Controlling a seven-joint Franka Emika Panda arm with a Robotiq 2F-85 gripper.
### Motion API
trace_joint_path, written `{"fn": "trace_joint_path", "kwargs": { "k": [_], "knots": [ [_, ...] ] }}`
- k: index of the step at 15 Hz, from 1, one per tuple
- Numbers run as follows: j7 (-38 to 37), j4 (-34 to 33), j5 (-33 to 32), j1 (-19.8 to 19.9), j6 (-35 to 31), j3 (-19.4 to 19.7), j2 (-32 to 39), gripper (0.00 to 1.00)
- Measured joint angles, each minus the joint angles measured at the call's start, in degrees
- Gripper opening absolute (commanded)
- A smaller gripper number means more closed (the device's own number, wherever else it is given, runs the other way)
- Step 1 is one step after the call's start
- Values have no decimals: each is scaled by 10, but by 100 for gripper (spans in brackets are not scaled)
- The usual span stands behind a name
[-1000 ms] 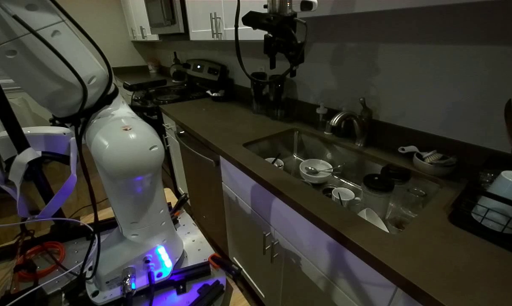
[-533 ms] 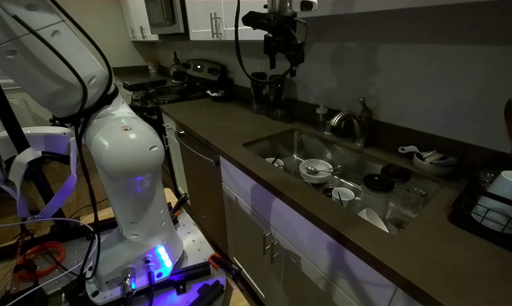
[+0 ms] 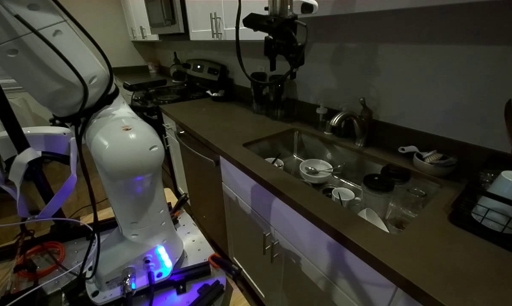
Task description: Open the tap
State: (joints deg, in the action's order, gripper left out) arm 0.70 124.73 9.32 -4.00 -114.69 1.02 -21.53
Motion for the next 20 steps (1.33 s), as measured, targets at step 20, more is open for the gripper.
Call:
{"fn": "trace_joint_path", "kwargs": {
  "k": [20],
  "knots": [
    [2,-23,-5,9,-200,5,205,100]
  ]
}}
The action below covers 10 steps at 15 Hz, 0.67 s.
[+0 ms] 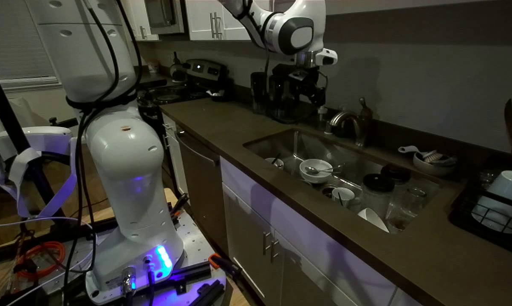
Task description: Open the tap
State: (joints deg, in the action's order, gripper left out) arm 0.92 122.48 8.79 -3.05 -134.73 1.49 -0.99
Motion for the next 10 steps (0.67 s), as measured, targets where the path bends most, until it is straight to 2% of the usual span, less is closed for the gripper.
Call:
{"fn": "trace_joint_path", "kwargs": {
  "k": [5,7,10],
  "knots": [
    [-7,26,-28,0,-212,0,34,100],
    [-38,30,-79,1,-290,5,55,100],
    [-140,29,-210,-7,-373,43,84,100]
  ]
}}
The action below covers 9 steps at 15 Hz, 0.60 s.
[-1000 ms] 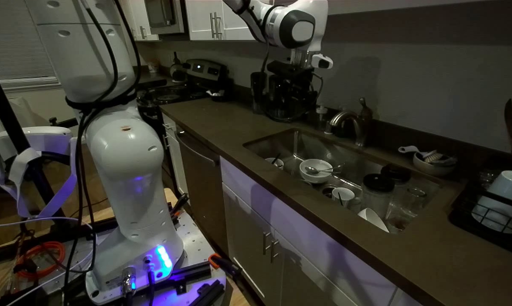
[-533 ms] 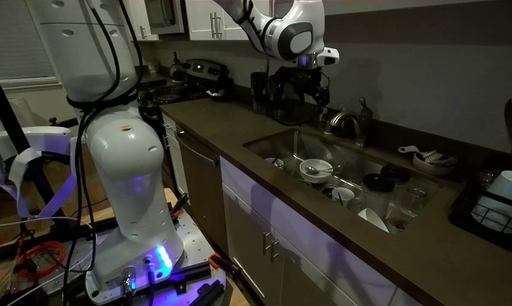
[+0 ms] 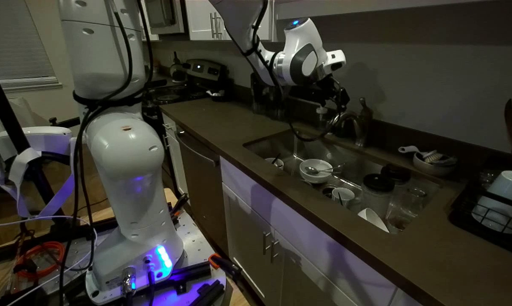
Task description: Open the tap
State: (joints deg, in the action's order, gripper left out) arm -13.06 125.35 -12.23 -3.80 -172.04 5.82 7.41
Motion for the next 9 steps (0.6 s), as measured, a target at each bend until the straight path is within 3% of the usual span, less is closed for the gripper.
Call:
{"fn": "trace_joint_path", "kwargs": {
  "k": [4,5,9],
  "knots": [
    [-140,-29,-155,-38,-30,90,20,100],
    [-162,-40,-172,-48,-31,105,23,81],
    [-201,-80,-183,-75,-31,119,42,73]
  ]
}}
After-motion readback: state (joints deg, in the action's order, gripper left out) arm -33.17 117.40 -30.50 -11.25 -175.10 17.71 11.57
